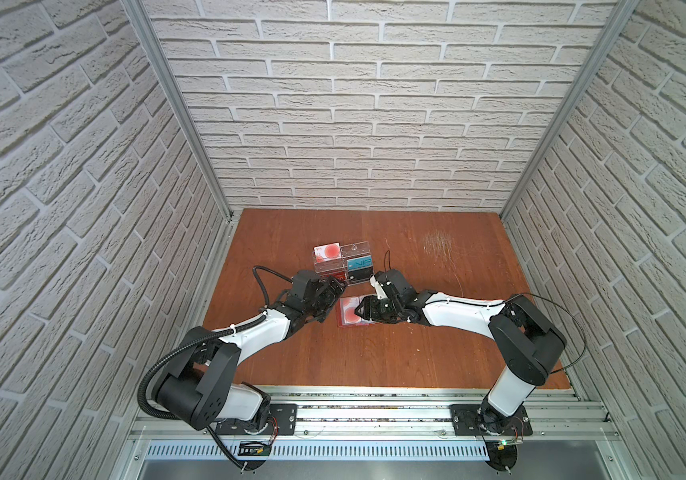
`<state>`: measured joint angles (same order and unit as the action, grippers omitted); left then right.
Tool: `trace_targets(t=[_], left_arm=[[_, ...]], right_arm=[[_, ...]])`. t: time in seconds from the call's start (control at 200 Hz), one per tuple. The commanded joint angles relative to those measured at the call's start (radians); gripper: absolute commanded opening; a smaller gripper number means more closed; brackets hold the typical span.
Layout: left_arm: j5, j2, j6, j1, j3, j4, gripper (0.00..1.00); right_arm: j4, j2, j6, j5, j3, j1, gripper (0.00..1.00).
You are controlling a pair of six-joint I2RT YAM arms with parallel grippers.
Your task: Take the credit cards out of the card holder
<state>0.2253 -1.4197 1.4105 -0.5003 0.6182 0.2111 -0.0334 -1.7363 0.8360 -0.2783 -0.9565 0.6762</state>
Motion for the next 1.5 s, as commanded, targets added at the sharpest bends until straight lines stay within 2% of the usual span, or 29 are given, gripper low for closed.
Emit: trace_targets(t=[0.0,0.435,0.855,1.165,1.495], left_arm=[[0.002,-0.049,0.008,-0.017,0.038,0.073,0.98],[0.005,-0.17,0.029,-0.018,0.008,0.167,0.98],[0.008,-0.188,0.054,-0.018,-0.042,0.216,0.98],[0.009,-0.201,0.065,-0.022,-0.069,0.244,0.98],[0.011,-0.204,0.072,-0.021,-0.097,0.27,0.98]], right_arm=[[0.071,-0.015,0.013,-0.024,0.002,-0.013,0.55],[0.13,-0.09,0.032,-0.065,-0.01,-0.013,0.58],[0.171,-0.101,0.053,-0.04,0.027,-0.009,0.58],[0.148,-0.078,0.056,0.056,0.05,0.026,0.62],[0.282,-0.078,0.083,0.031,0.104,0.031,0.63]])
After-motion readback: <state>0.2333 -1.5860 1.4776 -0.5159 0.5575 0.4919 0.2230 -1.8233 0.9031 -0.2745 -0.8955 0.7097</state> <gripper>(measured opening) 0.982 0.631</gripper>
